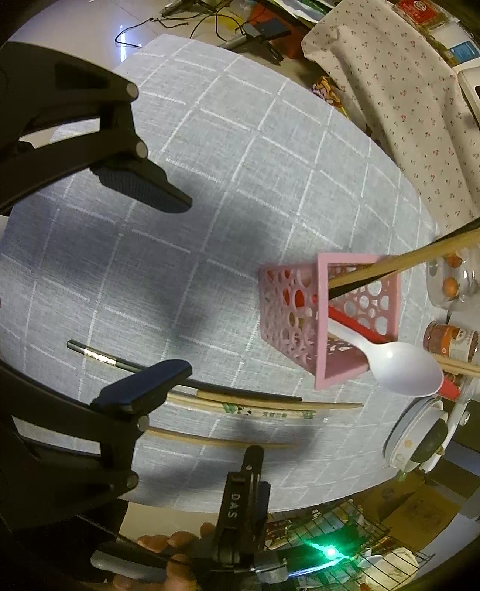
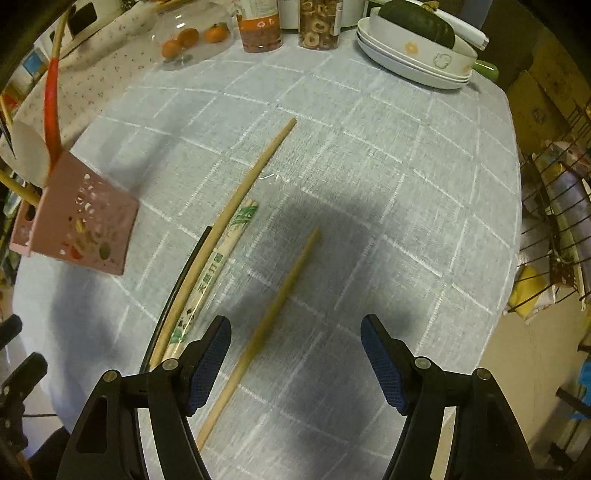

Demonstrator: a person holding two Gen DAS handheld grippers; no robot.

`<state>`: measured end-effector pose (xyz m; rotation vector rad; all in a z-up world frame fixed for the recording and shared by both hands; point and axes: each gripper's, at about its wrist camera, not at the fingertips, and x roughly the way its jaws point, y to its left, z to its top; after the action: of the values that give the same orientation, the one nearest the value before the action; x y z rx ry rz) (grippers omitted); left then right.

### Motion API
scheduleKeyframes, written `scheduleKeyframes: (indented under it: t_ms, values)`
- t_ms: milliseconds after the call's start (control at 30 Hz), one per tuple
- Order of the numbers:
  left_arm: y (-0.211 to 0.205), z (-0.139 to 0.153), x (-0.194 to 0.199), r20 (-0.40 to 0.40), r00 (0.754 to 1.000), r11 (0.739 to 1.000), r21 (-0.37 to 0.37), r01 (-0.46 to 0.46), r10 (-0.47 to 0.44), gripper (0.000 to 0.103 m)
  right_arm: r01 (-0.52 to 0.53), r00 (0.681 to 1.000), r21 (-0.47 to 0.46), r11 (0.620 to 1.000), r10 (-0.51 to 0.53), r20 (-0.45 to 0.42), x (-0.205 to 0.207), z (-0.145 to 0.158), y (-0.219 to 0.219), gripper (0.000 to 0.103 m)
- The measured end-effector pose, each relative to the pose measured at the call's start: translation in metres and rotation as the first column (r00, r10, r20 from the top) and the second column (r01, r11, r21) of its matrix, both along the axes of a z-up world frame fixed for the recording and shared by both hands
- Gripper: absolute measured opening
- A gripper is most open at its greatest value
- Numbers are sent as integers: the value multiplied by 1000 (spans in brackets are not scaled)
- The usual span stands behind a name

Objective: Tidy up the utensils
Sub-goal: 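Grasp a loose wooden chopstick with the right tool while the left tool lowers to the wrapped chopsticks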

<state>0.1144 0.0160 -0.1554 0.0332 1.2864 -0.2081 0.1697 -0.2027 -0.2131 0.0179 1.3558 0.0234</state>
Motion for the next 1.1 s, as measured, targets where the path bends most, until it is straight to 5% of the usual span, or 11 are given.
scheduleKeyframes:
  t_ms: [133,333,400,500,767,1000,1100]
  values:
    - [-1,0,-1,-4,1000,1000,-10,2,-2,82,-2,1000,25,1000,2,-29,2,-11,3,71]
    - [-7,-1,-4,-13,1000,999,-33,15,-15,82,7,999,32,999,-6,-44,1,-21,0,40]
    - [-10,0,-5,-8,1000,999,-32,25,-25,82,-4,999,34,999,6,-34,-2,-20,-2,19]
    - [-17,3,-9,6,999,998,-33,54,-53,82,-10,999,59,998,12,-32,-6,-20,-9,11]
    - [-54,2,-26,64,975,976,-33,215,-213,80,-7,1000,186,983,12,-23,-24,5,-34,6]
    - [-98,-2,-22,100,954,950,-111,292,-282,44,8,1000,218,976,-7,-5,-35,17,-66,6]
    - [-122,-7,-13,129,946,944,-110,312,-297,39,20,1000,235,972,-18,-8,-34,19,-80,6]
